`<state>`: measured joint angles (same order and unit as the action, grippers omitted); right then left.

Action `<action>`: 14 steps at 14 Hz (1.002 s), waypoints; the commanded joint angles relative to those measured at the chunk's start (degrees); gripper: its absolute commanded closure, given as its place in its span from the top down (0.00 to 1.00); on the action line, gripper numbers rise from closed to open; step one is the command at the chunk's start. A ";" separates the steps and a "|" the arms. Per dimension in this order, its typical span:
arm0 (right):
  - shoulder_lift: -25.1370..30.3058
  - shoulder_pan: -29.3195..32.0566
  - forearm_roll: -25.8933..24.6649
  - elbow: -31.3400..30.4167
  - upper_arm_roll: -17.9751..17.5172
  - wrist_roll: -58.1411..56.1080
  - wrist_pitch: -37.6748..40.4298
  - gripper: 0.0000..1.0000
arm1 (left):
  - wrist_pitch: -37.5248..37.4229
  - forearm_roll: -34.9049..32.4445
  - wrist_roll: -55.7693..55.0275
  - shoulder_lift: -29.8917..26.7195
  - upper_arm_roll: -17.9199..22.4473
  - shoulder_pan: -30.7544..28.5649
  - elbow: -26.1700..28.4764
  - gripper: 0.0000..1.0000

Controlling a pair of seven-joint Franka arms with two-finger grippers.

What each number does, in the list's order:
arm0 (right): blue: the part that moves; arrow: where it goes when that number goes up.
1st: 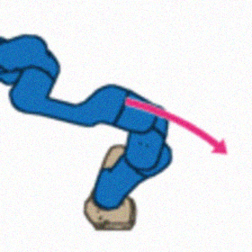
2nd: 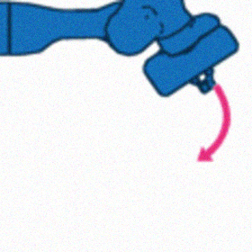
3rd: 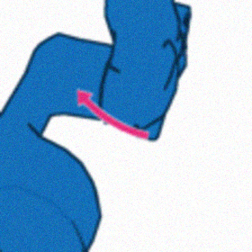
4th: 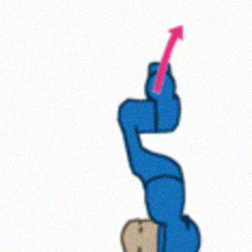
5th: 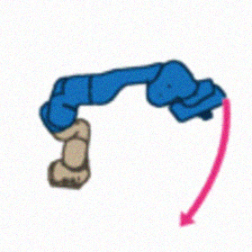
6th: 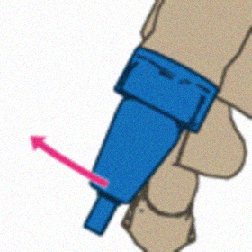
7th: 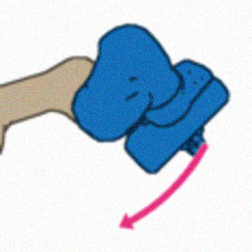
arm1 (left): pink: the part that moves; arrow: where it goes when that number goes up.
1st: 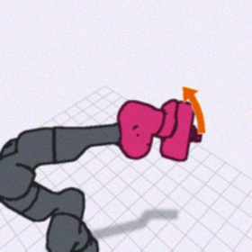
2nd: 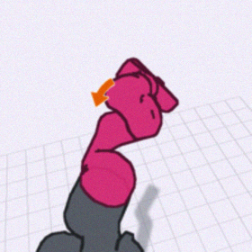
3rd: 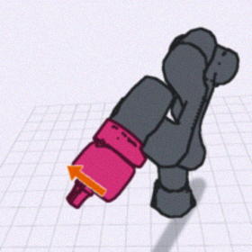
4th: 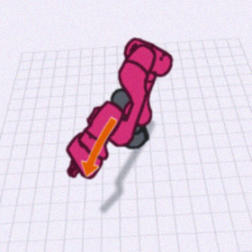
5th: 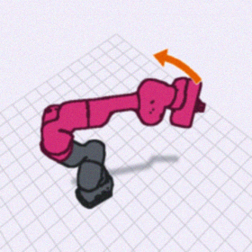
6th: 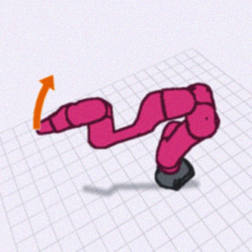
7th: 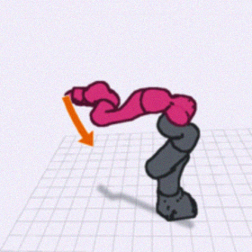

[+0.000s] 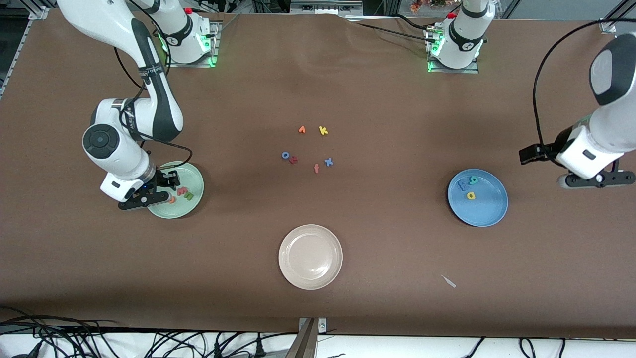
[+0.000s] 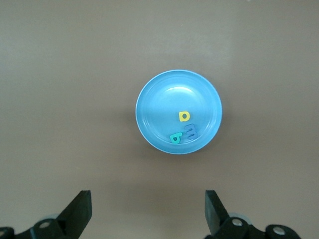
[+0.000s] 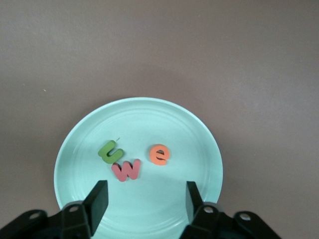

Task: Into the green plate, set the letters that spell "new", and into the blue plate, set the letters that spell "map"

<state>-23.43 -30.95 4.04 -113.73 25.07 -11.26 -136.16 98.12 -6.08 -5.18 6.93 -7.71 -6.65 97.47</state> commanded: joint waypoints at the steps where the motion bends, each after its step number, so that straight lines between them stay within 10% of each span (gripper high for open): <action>1: 1.29 0.10 3.06 2.10 -0.02 -0.69 3.61 0.75 | 0.33 1.60 1.14 -6.66 1.38 2.60 3.08 1.00; 14: 1.81 -0.25 3.43 34.88 -0.02 9.33 43.95 0.99 | -12.51 6.51 16.87 -10.53 3.39 2.96 -5.01 1.00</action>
<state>-21.11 -31.34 7.46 -82.87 24.96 -2.76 -96.49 86.85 -1.21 7.84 -3.34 -6.19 -4.17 93.10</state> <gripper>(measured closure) 0.013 0.000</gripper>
